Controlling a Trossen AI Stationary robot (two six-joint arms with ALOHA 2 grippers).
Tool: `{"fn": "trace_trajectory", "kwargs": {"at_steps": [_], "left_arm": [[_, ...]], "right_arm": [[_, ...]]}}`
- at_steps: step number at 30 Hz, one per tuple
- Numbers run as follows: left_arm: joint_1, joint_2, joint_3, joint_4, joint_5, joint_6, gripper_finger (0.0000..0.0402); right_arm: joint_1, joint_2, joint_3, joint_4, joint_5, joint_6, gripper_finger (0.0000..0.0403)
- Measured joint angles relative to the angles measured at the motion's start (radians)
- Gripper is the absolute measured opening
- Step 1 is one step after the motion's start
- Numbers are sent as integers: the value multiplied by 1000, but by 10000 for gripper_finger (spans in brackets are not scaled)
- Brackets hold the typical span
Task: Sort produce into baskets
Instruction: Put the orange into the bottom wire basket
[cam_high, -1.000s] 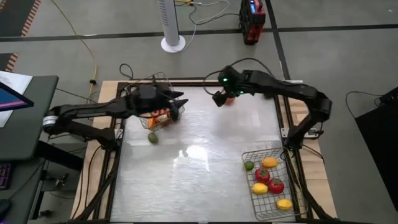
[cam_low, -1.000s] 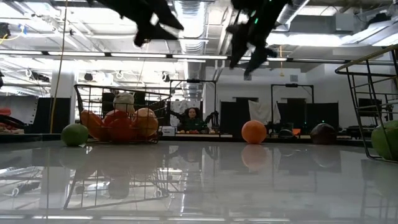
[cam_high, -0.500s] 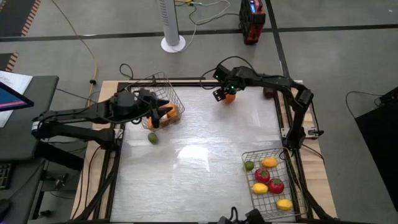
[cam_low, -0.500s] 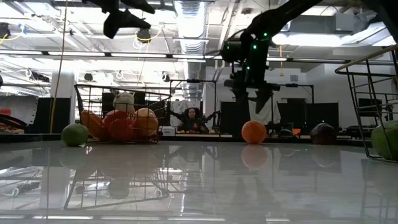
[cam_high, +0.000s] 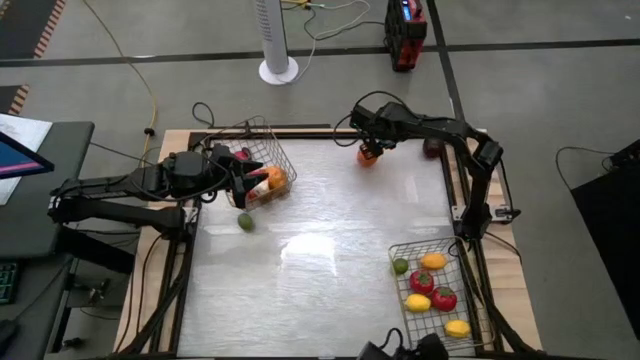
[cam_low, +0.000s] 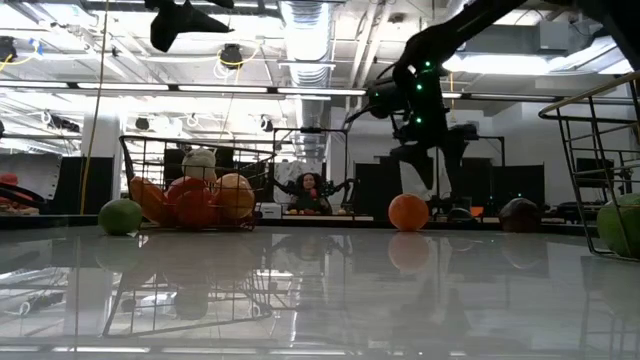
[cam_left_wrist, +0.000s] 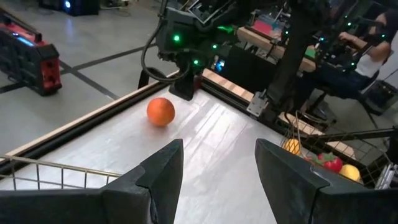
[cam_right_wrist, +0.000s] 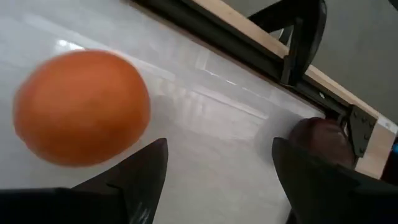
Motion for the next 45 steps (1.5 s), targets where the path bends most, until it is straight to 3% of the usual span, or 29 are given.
{"fn": "trace_trajectory", "kwargs": {"at_steps": [5, 9, 11, 12, 16, 22, 28, 37, 45], "left_arm": [[1, 1, 0, -14, 0, 0, 187], [1, 11, 0, -71, 6, -3, 187], [1, 13, 0, -99, 11, -5, 187], [1, 14, 1, -113, 12, -12, 187], [1, 14, 1, -147, 11, -34, 187], [1, 14, 1, -145, 11, -48, 187], [1, 14, 1, -143, 13, -59, 187], [1, 14, 1, -87, 22, -54, 187], [1, 14, 1, -90, 21, -40, 187]], "right_arm": [[-5, 16, 0, 46, -68, -111, 311], [39, 18, 0, -2, -339, -253, 311], [96, 0, 0, -35, -422, -336, 311], [125, -12, 0, -38, -416, -378, 311], [175, -72, 2, 14, -219, -388, 311], [69, -79, 2, 46, -160, -155, 311], [18, -78, 2, 79, -85, -27, 311], [-33, -74, 2, 94, -59, -33, 310], [-14, 45, 26, 36, -111, -120, 310]]}}
